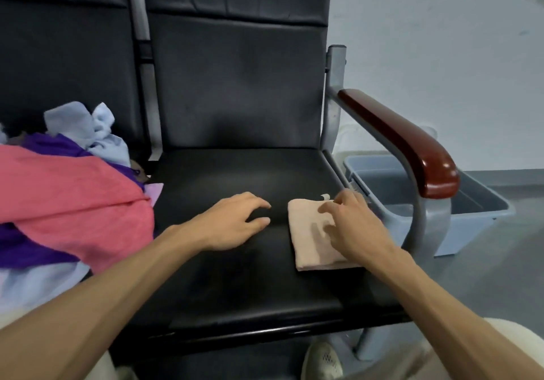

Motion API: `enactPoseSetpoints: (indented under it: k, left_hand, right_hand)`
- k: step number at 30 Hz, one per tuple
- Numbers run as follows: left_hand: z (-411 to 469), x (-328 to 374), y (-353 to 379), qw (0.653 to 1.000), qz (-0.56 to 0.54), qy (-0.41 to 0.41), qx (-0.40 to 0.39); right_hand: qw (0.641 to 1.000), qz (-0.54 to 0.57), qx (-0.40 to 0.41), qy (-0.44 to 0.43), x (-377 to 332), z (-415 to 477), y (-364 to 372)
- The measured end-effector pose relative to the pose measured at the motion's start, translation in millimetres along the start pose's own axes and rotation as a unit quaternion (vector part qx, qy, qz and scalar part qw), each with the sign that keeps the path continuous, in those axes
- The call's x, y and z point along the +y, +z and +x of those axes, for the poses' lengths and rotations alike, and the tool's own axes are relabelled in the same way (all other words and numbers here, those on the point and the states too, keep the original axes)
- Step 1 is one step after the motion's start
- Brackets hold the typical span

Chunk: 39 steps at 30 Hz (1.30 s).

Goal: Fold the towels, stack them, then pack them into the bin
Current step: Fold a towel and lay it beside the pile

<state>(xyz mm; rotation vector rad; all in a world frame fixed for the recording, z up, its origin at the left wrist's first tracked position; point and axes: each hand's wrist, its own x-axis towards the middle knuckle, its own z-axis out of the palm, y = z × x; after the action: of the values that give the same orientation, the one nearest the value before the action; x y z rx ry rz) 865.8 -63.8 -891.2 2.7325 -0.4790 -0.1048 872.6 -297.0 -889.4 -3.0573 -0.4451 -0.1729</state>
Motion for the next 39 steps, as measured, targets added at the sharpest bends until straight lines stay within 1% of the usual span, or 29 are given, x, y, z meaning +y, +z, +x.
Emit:
enactPoseSetpoints:
  k: [3, 4, 5, 8, 11, 12, 14, 16, 17, 18, 19, 21, 22, 23, 25, 27, 28, 29, 30, 31, 32, 33, 35, 37, 39]
  left_hand:
    - [-22.5, -24.5, -28.9, 0.998, -0.003, -0.036, 0.059]
    - [-31.4, -31.8, -36.8, 0.996, 0.007, -0.046, 0.076]
    - [-43.4, -42.4, -46.0, 0.993, 0.023, -0.063, 0.093]
    - [-80.5, -72.4, -65.0, 0.982, 0.053, -0.104, 0.152]
    - [-117.2, -102.4, -77.2, 0.961, 0.017, -0.159, 0.224]
    - [-126.4, -109.7, -81.4, 0.95, -0.005, -0.178, 0.255]
    - [-143.9, -124.5, -94.5, 0.916, -0.051, -0.221, 0.33]
    - [-162.3, -137.3, -108.1, 0.867, -0.105, -0.259, 0.413]
    - [-168.8, -140.5, -112.4, 0.836, -0.152, -0.27, 0.452]
    - [-176.9, -146.8, -117.3, 0.795, -0.221, -0.28, 0.491]
    - [-183.3, -151.0, -120.6, 0.737, -0.32, -0.283, 0.524]
    - [-192.5, -160.8, -124.5, 0.588, -0.502, -0.295, 0.562]
    - [-197.6, -167.0, -126.0, 0.522, -0.555, -0.307, 0.571]
    - [-201.9, -175.4, -126.4, 0.466, -0.583, -0.322, 0.583]
    - [-209.0, -187.9, -124.7, 0.366, -0.611, -0.361, 0.603]
    - [-213.8, -200.1, -117.6, 0.266, -0.633, -0.382, 0.619]
    - [-214.9, -207.7, -113.1, 0.229, -0.638, -0.389, 0.624]
    - [-216.7, -214.7, -108.2, 0.205, -0.638, -0.398, 0.626]
    - [-218.2, -218.1, -105.3, 0.189, -0.634, -0.411, 0.628]
    - [-218.1, -220.4, -103.0, 0.184, -0.635, -0.417, 0.624]
    - [-216.6, -218.5, -102.3, 0.189, -0.636, -0.413, 0.624]
    - [-215.5, -216.3, -102.2, 0.202, -0.642, -0.411, 0.615]
    - [-213.0, -211.2, -104.0, 0.244, -0.655, -0.396, 0.596]
    - [-207.7, -206.1, -105.4, 0.295, -0.628, -0.394, 0.602]
    - [-201.8, -196.2, -110.0, 0.354, -0.577, -0.401, 0.617]
  right_hand:
    - [0.992, -0.043, 0.046, -0.108, -49.4, 0.3, -16.0]
    - [0.989, -0.052, 0.036, -0.131, -62.4, 0.3, -18.3]
    - [0.988, -0.03, 0.024, -0.152, -79.1, 3.7, -18.0]
    - [0.972, 0.129, -0.017, -0.195, -129.8, 23.7, -3.1]
    - [0.955, 0.182, -0.032, -0.231, -197.2, 44.6, 8.5]
    - [0.95, 0.195, -0.033, -0.243, -218.7, 51.0, 9.5]
    - [0.936, 0.224, -0.016, -0.269, -264.7, 62.8, 7.9]
    - [0.921, 0.25, 0.002, -0.299, -308.6, 72.3, 4.7]
    - [0.917, 0.254, 0.014, -0.308, -325.6, 74.6, 1.3]
    - [0.911, 0.257, 0.024, -0.32, -346.6, 79.3, -3.4]
    - [0.902, 0.265, 0.046, -0.338, -363.5, 82.2, -8.9]
    - [0.875, 0.314, 0.084, -0.359, -391.3, 92.9, -18.9]
    - [0.863, 0.342, 0.095, -0.359, -405.6, 97.7, -24.4]
    - [0.858, 0.354, 0.091, -0.36, -418.9, 101.5, -30.1]
    - [0.861, 0.34, 0.074, -0.372, -440.1, 106.8, -33.5]
    - [0.882, 0.297, 0.065, -0.361, -454.0, 110.8, -28.7]
    - [0.894, 0.279, 0.065, -0.344, -458.0, 112.2, -24.9]
    - [0.898, 0.277, 0.075, -0.332, -460.3, 112.4, -23.1]
    - [0.899, 0.286, 0.085, -0.32, -461.1, 112.2, -22.9]
    - [0.896, 0.299, 0.098, -0.315, -460.9, 113.6, -23.9]
    - [0.89, 0.314, 0.11, -0.312, -460.0, 112.8, -27.1]
    - [0.883, 0.332, 0.114, -0.31, -459.0, 112.5, -31.1]
    - [0.872, 0.376, 0.102, -0.296, -451.8, 111.3, -41.7]
    - [0.865, 0.406, 0.091, -0.279, -441.3, 107.2, -55.2]
    - [0.875, 0.405, 0.072, -0.255, -425.0, 101.0, -70.6]
